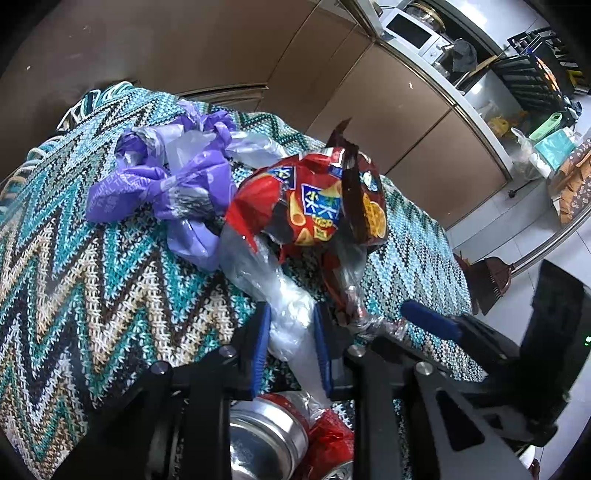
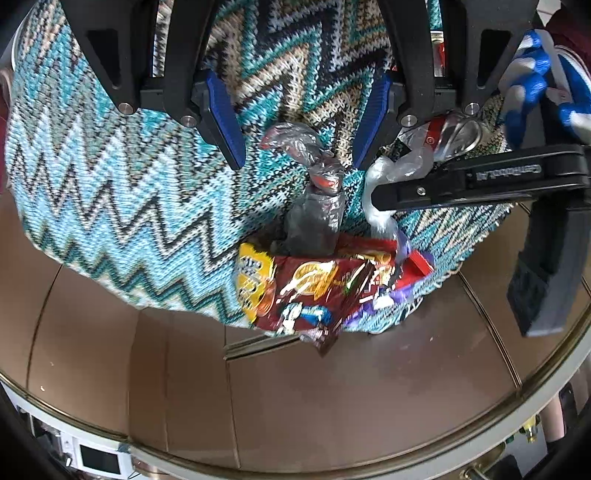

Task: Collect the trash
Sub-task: 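Grasp clear plastic bag with left tool while right tool grasps wrapped bottle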

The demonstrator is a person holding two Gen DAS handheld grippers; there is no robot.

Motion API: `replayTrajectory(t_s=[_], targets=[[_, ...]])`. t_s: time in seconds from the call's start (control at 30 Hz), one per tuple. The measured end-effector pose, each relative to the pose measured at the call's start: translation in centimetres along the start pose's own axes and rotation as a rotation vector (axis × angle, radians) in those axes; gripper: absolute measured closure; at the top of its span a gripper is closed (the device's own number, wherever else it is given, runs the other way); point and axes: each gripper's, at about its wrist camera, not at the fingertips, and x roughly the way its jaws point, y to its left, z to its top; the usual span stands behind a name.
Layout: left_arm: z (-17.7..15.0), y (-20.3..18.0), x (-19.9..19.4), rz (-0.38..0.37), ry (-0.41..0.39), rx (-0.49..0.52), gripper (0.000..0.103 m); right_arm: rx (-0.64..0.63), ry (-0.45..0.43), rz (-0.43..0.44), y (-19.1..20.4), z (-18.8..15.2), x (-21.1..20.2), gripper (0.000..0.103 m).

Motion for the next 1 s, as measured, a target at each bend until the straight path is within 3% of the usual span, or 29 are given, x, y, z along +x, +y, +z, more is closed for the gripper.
replayTrajectory(t_s=[0.13,0.2,0.27,0.53,1.0], targets=[[-0.3,0.0,-0.6,-0.007,-0.006,0.005,0.083,0.001,0.020,0.032,0.1,0.0,1.3,0.057],[-0.7,-0.1,-1.2,-0.011,-0.008,0.004,0.083,0.008,0.025,0.060,0.0,0.0,1.7,0.074],[-0.9,-0.4,-1.7,-0.012,-0.012,0.010,0.083,0.011,0.015,0.078,0.2,-0.3,1.3,0.085],[-2.3,-3.3,-4.4,-0.044,-0.040,0.054,0.084,0.039,-0.029,0.087,-0.2,-3.0,-4.1,0.086],[-8.2,-10.1,-11.4,-0.119,-0.091,0.179,0.084,0.100,-0.171,-0.003,0.0,-10.9,-17.9,0.086]])
